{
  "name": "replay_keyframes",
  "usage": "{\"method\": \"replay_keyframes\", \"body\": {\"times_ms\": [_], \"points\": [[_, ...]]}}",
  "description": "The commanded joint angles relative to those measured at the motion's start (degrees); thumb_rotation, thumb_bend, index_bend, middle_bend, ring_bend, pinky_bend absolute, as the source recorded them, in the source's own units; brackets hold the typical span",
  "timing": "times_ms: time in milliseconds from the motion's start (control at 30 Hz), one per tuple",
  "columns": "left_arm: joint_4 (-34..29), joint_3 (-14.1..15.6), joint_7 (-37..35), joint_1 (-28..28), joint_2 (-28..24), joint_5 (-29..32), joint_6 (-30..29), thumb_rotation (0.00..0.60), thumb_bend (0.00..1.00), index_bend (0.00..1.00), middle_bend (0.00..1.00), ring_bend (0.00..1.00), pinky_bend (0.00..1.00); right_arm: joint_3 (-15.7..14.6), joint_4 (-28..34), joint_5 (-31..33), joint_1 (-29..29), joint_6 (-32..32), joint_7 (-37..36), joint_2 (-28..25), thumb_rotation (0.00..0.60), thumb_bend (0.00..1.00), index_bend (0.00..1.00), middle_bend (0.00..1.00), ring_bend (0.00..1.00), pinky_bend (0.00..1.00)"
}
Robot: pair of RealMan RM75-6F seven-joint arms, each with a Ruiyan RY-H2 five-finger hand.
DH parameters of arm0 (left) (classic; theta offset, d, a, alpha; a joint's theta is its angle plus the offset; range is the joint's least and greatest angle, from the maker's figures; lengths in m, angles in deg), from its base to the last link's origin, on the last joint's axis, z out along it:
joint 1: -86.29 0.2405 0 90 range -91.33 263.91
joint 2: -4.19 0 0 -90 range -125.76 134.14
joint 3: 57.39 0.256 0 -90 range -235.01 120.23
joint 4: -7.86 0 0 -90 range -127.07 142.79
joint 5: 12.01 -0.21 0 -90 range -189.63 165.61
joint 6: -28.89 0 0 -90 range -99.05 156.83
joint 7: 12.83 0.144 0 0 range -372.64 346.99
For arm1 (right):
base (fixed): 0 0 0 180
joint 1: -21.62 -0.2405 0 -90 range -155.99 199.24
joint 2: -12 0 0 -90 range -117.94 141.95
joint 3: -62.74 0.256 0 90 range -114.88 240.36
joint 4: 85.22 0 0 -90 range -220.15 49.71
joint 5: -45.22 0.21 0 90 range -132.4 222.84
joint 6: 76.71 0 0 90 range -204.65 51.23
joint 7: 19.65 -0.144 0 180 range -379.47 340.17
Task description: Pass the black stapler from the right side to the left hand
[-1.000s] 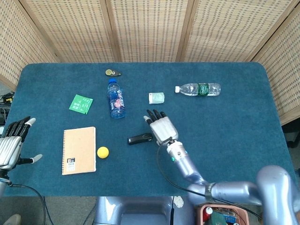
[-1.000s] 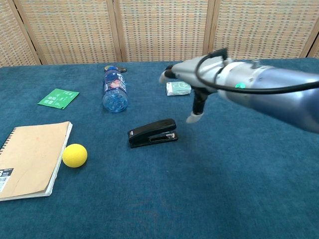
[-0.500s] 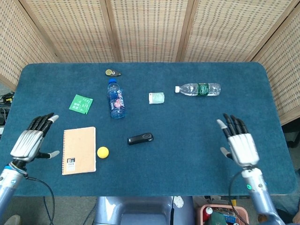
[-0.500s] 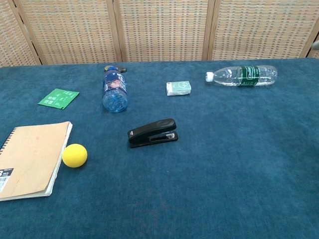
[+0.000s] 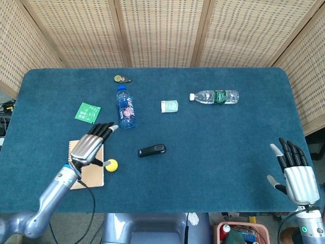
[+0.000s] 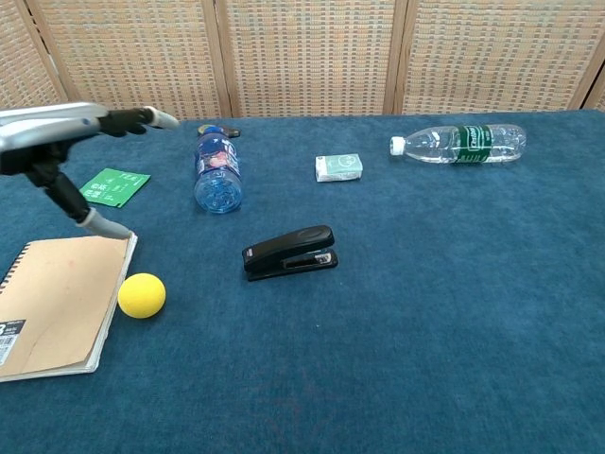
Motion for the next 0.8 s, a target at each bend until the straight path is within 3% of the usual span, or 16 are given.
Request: {"method": "replay_keyframes", "body": {"times_ms": [33, 167, 300, 433, 500, 633, 800], "points": [[4.8, -2.7, 11.9, -7.1, 12.2, 11.8, -2.9, 0.6, 0.0, 0.0, 0.0, 0.0, 0.0, 0.8, 0.9, 0.2, 0.8, 1.1, -1.6, -1.2, 0.6, 0.0, 0.0, 0.0, 0.0, 0.11], [11.1, -4.8, 17.4, -12.2, 21.4, 19.7, -4.5, 0.6, 0.0, 0.0, 0.0, 0.0, 0.0, 1.5, 2.5, 0.3, 1.4, 2.6, -2.7, -2.8, 0.6, 0.0, 0.0, 0.0, 0.0, 0.11], [17.1, -6.4, 18.9, -15.7, 27.7, 23.3, -4.5, 0.6, 0.0, 0.04, 0.03, 0.0, 0.02, 2.6, 2.9, 0.2, 2.0, 3.2, -4.0, -3.6, 0.6, 0.0, 0.0, 0.0, 0.0, 0.11], [26.6, -8.3, 18.7, -19.3, 35.7, 25.5, -4.7, 0.6, 0.04, 0.25, 0.16, 0.06, 0.14, 4.0, 2.6, 0.6, 2.5, 4.5, -5.3, -4.2, 0.6, 0.0, 0.0, 0.0, 0.0, 0.11], [30.5, -9.0, 19.0, -20.6, 38.4, 25.8, -5.5, 0.6, 0.11, 0.37, 0.25, 0.15, 0.23, 4.8, 2.0, 0.8, 2.7, 5.4, -6.1, -4.0, 0.6, 0.0, 0.0, 0.0, 0.0, 0.11], [36.1, -9.9, 19.3, -22.0, 42.6, 25.9, -7.9, 0.6, 0.16, 0.46, 0.34, 0.23, 0.36, 6.2, 0.7, 0.6, 3.1, 6.3, -6.9, -3.6, 0.6, 0.0, 0.0, 0.0, 0.0, 0.11], [38.8, -10.9, 16.0, -22.1, 45.8, 23.8, -9.1, 0.6, 0.26, 0.63, 0.5, 0.38, 0.47, 7.6, 0.2, -0.2, 3.8, 7.0, -6.8, -3.2, 0.6, 0.0, 0.01, 0.0, 0.0, 0.11]]}}
